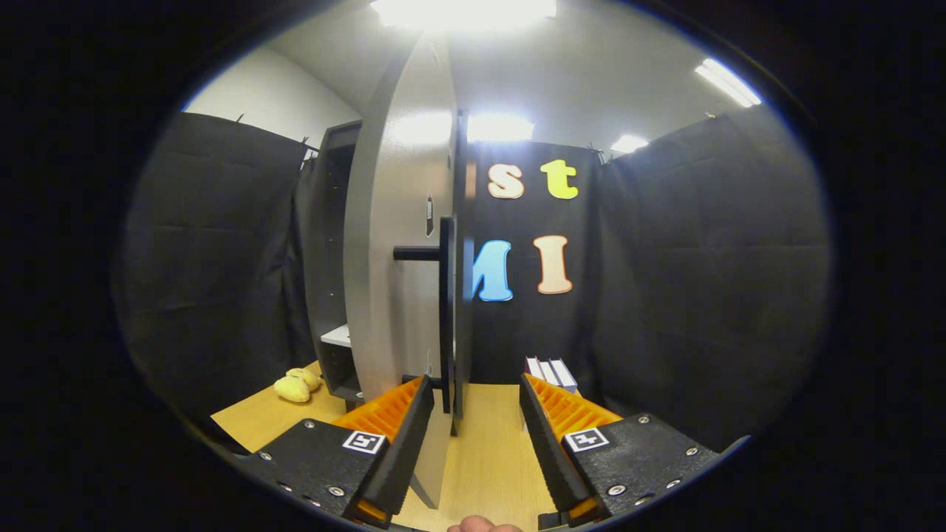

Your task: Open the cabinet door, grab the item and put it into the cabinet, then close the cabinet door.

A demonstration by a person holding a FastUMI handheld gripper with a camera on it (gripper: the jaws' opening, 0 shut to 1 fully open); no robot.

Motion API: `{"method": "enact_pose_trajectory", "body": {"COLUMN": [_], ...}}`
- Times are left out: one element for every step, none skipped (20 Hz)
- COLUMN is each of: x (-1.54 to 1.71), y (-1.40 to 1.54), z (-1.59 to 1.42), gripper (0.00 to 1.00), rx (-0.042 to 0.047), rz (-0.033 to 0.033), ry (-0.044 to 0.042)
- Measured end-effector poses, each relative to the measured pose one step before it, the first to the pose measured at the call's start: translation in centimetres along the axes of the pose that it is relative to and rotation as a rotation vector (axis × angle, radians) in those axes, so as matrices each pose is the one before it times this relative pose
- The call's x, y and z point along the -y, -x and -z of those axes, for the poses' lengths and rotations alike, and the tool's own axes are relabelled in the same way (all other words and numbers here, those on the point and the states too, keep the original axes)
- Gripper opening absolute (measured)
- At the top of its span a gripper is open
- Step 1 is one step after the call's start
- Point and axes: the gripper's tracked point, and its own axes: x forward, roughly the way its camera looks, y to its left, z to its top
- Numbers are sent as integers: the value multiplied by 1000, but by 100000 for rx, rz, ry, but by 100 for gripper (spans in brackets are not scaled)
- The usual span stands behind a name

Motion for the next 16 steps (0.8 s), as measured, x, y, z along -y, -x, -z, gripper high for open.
{"method": "enact_pose_trajectory", "body": {"x": [14,-174,-186,122,266,45,-449,-899,-1004,-1418,-1490,-1774,-1761,-1828,-1892,-1898], "y": [217,496,852,565,672,627,921,1012,946,1003,838,755,731,178,304,383], "z": [-44,-285,-692,-664,-667,-393,-625,-697,-863,-1164,-932,-633,-182,473,1240,1878], "gripper": [79,81,84,85,89,89,90,90,90,90,90,90,89,89,90,90], "rx": [792,2222,3594,3967,3407,2370,2142,1919,2705,3765,4249,4043,3006,1690,-643,-2109], "rz": [2144,1703,2309,3504,4289,4104,1814,956,381,-827,-989,-1529,-2311,-2191,-2079,-1551], "ry": [-1985,-2025,-1213,362,1694,2490,1158,-167,-878,-619,230,-115,-1272,-1256,-1051,-1131]}}
